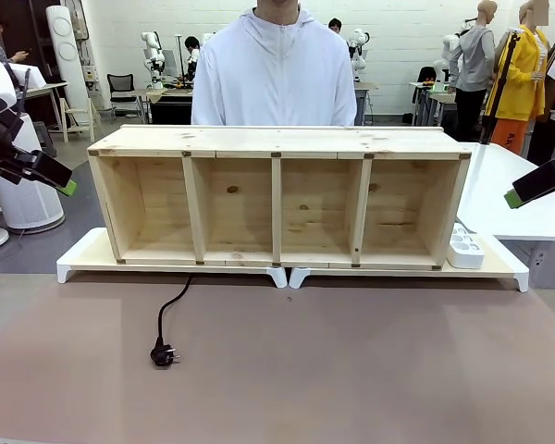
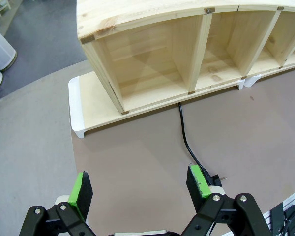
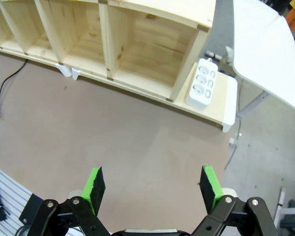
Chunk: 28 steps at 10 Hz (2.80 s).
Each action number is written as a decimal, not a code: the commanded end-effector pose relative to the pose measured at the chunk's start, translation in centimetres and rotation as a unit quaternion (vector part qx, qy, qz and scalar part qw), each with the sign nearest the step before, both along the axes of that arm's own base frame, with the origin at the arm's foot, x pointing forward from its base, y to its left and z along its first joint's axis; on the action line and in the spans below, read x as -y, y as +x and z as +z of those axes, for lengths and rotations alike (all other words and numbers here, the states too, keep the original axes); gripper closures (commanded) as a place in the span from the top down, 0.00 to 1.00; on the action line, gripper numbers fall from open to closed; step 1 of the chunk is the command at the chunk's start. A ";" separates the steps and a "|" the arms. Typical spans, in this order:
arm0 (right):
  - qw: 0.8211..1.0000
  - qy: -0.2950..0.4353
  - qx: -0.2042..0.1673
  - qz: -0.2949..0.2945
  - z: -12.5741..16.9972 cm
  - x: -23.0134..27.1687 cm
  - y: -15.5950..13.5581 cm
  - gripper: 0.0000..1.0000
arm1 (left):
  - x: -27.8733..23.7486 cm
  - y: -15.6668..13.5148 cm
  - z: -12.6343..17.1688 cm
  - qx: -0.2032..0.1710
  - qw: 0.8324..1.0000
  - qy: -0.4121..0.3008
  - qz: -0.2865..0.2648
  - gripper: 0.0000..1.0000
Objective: Perform cable management.
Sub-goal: When the cord part of the Power Cable appears at the lower middle area of the table and stops, grasp the cord part of the Power Cable.
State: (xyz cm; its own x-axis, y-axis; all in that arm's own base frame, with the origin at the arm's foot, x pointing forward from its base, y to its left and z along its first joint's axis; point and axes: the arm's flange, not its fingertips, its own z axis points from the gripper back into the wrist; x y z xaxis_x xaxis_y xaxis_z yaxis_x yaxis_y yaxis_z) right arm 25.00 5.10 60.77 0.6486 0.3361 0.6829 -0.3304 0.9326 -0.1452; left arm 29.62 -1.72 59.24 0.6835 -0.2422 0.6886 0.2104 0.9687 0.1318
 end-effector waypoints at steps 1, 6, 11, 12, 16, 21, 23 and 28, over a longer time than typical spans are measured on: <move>1.000 0.000 0.003 0.000 0.0 0.1 0.3 1.00 | -0.1 0.3 0.0 0.005 1.000 -0.003 0.001 1.00; 0.999 -0.010 -0.010 0.037 0.5 -4.0 0.9 1.00 | -0.1 0.3 0.0 0.005 1.000 -0.003 0.001 1.00; 0.987 -0.009 -0.059 0.151 -1.7 -17.1 1.3 1.00 | -0.1 0.3 0.0 0.005 1.000 -0.003 0.001 1.00; 0.986 -0.013 -0.065 0.154 -2.2 -19.3 1.3 1.00 | -0.1 0.3 0.0 0.005 1.000 -0.003 0.001 1.00; 0.992 0.067 -0.062 0.084 -5.0 -27.5 1.9 1.00 | -0.1 0.3 0.0 0.005 1.000 -0.003 0.001 1.00; 0.986 0.039 -0.147 0.068 -9.0 -39.2 2.0 1.00 | -0.1 0.3 0.0 0.005 1.000 -0.003 0.001 1.00; 0.982 0.002 -0.176 0.063 -11.6 -43.7 2.6 1.00 | -0.1 0.3 0.0 0.005 1.000 -0.003 0.001 1.00; 0.970 0.000 -0.237 0.057 -16.8 -50.6 6.5 1.00 | -0.1 0.3 0.0 0.005 1.000 -0.003 0.001 1.00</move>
State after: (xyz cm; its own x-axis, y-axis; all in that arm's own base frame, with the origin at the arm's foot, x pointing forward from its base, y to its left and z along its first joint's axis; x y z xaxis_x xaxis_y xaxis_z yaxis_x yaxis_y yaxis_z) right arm 30.15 52.03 43.78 0.8259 0.4619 0.3233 -0.4990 0.8658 0.0378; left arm 29.68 -1.69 59.20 0.6844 -0.2413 0.6881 0.2115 0.9688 0.1294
